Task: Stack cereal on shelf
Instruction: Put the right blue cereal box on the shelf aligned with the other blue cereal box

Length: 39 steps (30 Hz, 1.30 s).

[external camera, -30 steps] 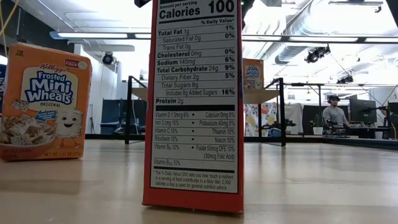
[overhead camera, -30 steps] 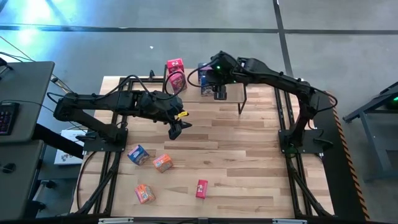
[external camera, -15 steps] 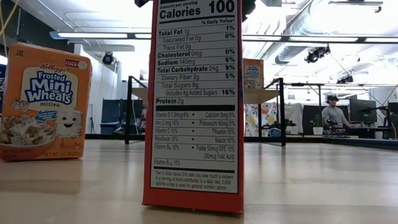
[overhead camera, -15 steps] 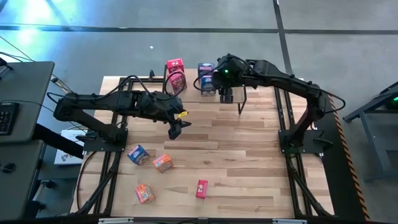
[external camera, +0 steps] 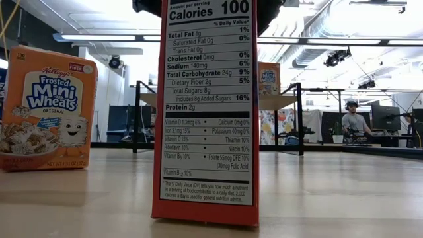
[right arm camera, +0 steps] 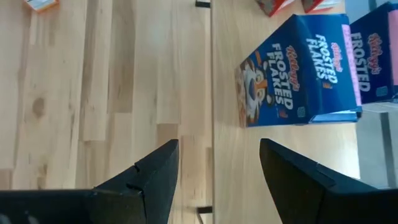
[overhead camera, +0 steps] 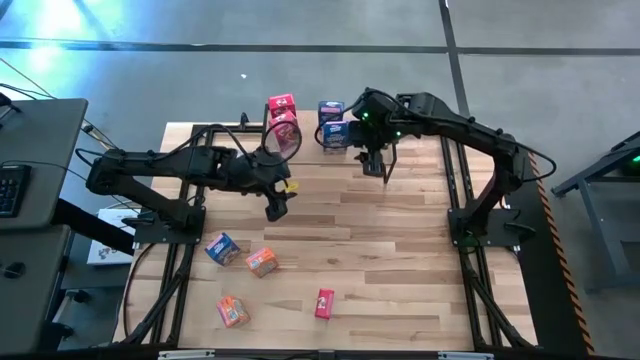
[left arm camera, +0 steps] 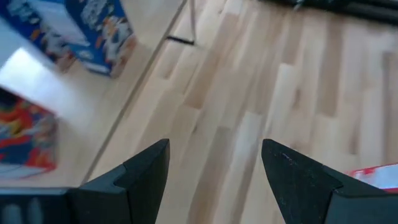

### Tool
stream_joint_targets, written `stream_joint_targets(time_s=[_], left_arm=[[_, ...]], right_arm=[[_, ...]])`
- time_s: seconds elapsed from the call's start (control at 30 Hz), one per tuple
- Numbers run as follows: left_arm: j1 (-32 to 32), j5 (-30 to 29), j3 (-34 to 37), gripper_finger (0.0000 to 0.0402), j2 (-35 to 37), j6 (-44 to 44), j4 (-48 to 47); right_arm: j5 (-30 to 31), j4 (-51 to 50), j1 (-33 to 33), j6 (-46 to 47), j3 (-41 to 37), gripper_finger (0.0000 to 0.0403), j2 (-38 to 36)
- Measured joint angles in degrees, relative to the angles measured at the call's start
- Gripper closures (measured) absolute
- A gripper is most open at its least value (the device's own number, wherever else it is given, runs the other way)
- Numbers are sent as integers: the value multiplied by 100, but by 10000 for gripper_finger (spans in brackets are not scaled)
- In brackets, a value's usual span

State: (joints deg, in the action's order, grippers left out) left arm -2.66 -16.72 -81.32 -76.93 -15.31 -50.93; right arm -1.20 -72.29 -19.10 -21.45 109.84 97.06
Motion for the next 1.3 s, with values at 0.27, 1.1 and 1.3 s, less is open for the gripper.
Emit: stream_joint_targets(time_s=[0.27, 1.1, 1.3], left_arm=[[1, -534, 0, 155, 0, -104, -773], [796, -19, 2, 155, 975, 507, -1278], [797, 6, 2, 155, 1151, 509, -1280]], right_arm=[[-283, 5, -148, 109, -1, 185, 43], [225, 1693, -150, 1257, -2213, 185, 92], [316, 2021, -148, 1603, -2227, 185, 92]])
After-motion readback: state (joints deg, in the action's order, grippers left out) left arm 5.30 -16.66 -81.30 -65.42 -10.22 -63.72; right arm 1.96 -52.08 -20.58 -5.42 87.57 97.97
